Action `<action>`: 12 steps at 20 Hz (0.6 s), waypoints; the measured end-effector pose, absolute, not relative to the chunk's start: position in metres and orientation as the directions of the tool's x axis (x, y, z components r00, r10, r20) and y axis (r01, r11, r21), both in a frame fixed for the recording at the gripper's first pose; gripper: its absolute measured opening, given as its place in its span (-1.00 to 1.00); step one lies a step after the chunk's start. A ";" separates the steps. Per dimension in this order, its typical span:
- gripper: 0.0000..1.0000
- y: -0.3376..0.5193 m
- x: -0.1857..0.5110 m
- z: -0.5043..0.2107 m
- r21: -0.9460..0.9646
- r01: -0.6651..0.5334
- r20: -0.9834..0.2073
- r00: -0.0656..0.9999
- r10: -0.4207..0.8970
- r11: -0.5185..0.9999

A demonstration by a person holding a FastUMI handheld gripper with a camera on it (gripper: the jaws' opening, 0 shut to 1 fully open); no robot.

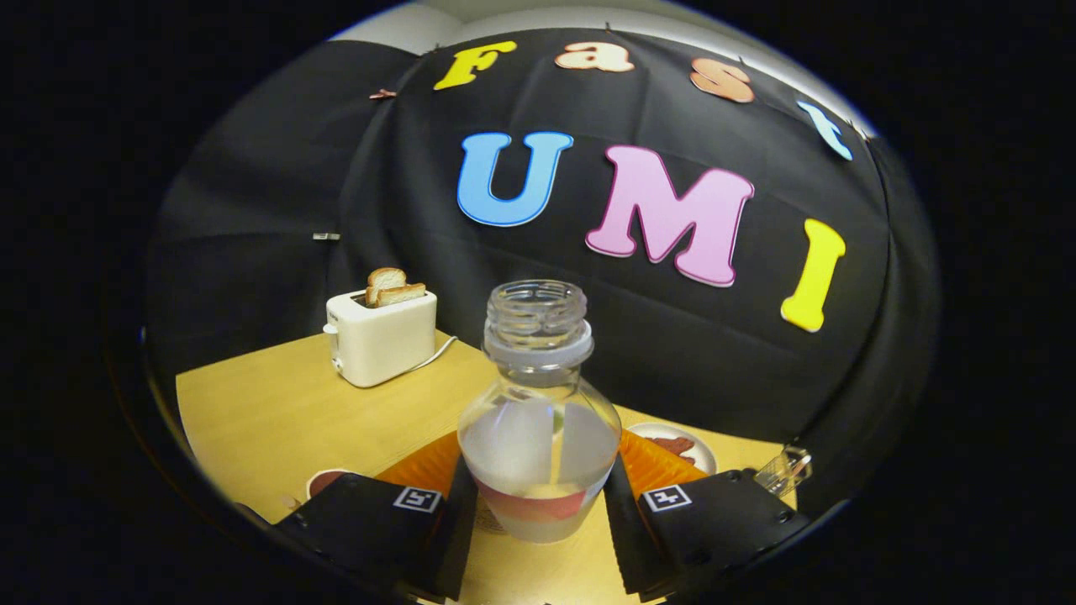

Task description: Take the bottle from table, then pour the juice into the cup, finally place the bottle on the coaster

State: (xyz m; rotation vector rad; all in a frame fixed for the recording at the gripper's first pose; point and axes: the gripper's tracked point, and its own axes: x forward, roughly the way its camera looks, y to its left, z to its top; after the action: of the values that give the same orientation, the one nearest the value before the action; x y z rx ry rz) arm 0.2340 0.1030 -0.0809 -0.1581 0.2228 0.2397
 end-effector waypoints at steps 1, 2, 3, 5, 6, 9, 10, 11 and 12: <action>0.43 0.103 0.240 -0.093 -0.096 -0.253 -0.248 0.943 0.224 0.963; 0.43 0.105 0.245 -0.104 -0.063 -0.257 -0.258 0.938 0.233 0.964; 0.43 0.106 0.248 -0.113 -0.030 -0.265 -0.261 0.933 0.248 0.964; 0.43 0.110 0.258 -0.124 0.011 -0.273 -0.245 0.932 0.267 0.962; 0.43 0.111 0.265 -0.130 0.028 -0.274 -0.240 0.932 0.272 0.961; 0.43 0.115 0.279 -0.148 0.067 -0.269 -0.238 0.931 0.277 0.961; 0.43 0.115 0.283 -0.152 0.071 -0.266 -0.238 0.931 0.276 0.961; 0.43 0.116 0.287 -0.157 0.070 -0.264 -0.239 0.932 0.273 0.962; 0.43 0.117 0.289 -0.162 0.067 -0.265 -0.240 0.932 0.273 0.962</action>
State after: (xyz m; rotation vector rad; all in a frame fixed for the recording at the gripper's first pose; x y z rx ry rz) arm 0.2894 0.1166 -0.1618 0.0334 0.2502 0.2755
